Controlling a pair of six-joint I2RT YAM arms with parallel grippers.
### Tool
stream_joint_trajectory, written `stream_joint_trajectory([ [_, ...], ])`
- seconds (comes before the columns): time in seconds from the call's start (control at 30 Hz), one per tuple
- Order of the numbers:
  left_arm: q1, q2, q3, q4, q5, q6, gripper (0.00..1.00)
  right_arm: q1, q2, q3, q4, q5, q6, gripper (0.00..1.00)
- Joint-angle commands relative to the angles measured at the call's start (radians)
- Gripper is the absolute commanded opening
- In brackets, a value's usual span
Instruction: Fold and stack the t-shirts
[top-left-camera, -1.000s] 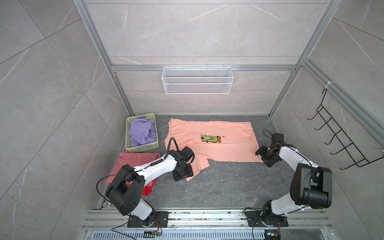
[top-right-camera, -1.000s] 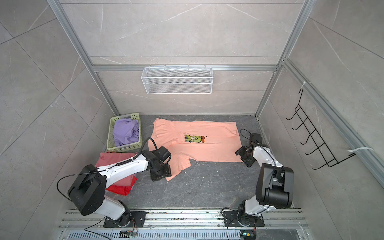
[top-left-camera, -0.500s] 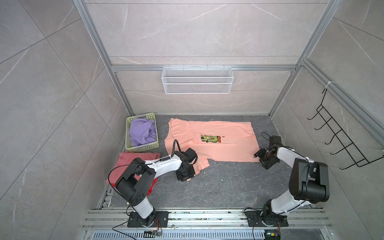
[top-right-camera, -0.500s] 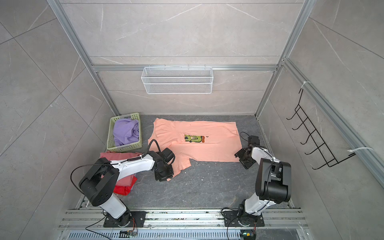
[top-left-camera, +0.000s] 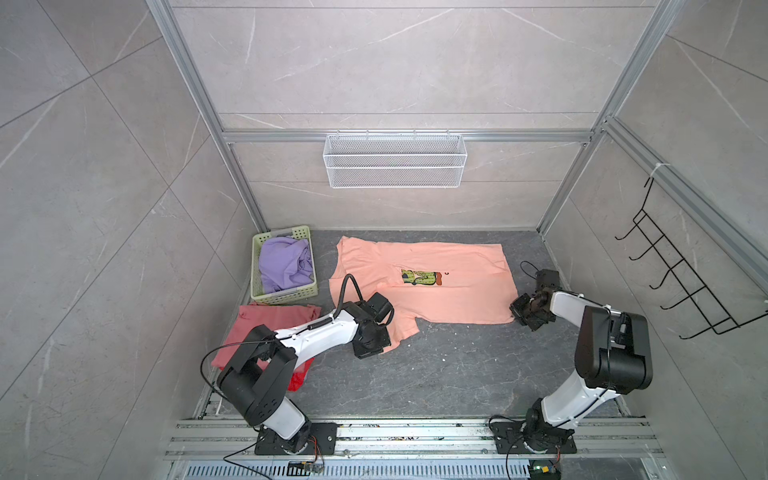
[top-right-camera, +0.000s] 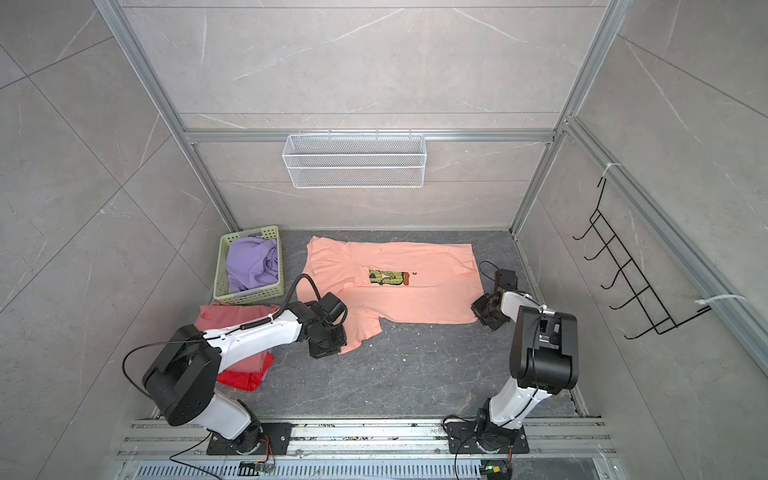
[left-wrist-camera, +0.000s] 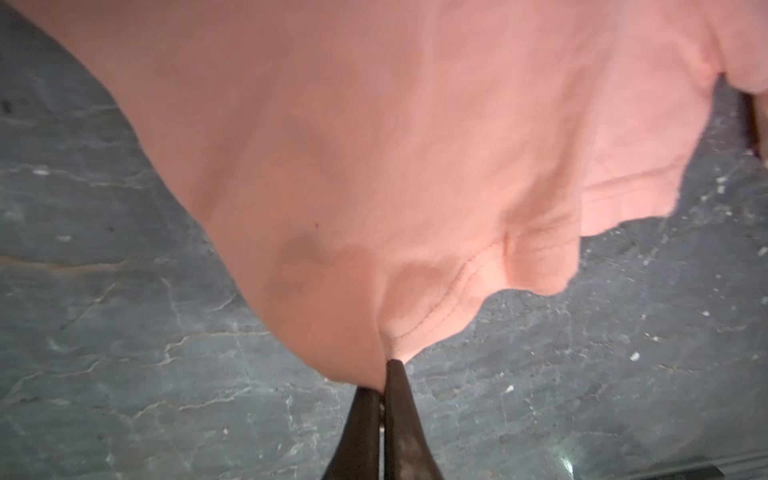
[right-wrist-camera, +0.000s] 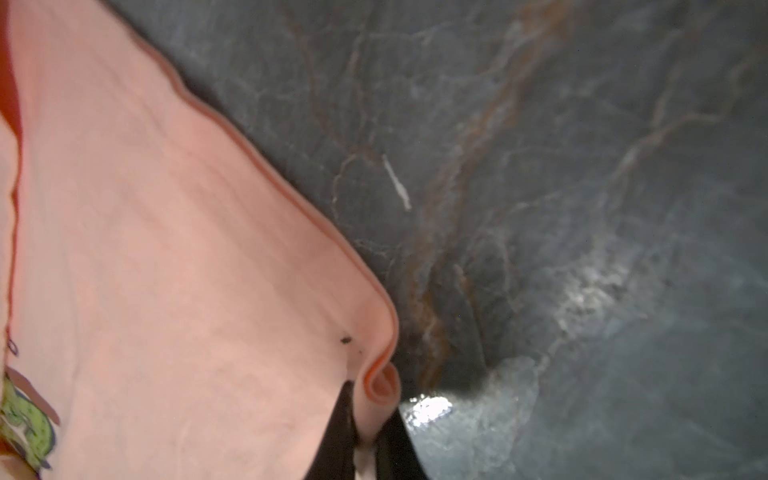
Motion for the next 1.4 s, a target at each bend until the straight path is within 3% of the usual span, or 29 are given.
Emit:
stream_joint_trajectory([
  [0.0,-0.009,-0.108,-0.012,-0.098,-0.033,0.017,0.0,0.002,-0.002,-0.027,-0.082,0.016,-0.04,0.0],
  [0.23,-0.029,-0.3,0.004,-0.258,-0.063,-0.021,0.0,0.002,-0.238,-0.078,-0.227,0.052,-0.059,0.0],
  [0.4,-0.003,-0.241,0.193,-0.327,-0.127,0.116,0.0,0.004,-0.304,-0.044,-0.24,0.028,-0.022,0.0],
  [0.67,0.147,0.085,0.573,-0.301,-0.173,0.42,0.0,0.005,-0.165,0.105,-0.145,0.008,0.086,0.0],
  [0.87,0.269,0.263,0.801,-0.294,-0.146,0.554,0.0,0.019,0.007,0.316,-0.208,0.029,0.105,0.0],
  [1.03,0.331,0.36,0.957,-0.314,-0.114,0.599,0.0,0.032,0.124,0.444,-0.238,0.047,0.118,0.0],
  [1.37,0.432,0.525,1.071,-0.277,-0.012,0.598,0.0,0.056,0.316,0.629,-0.262,0.051,0.113,0.01],
])
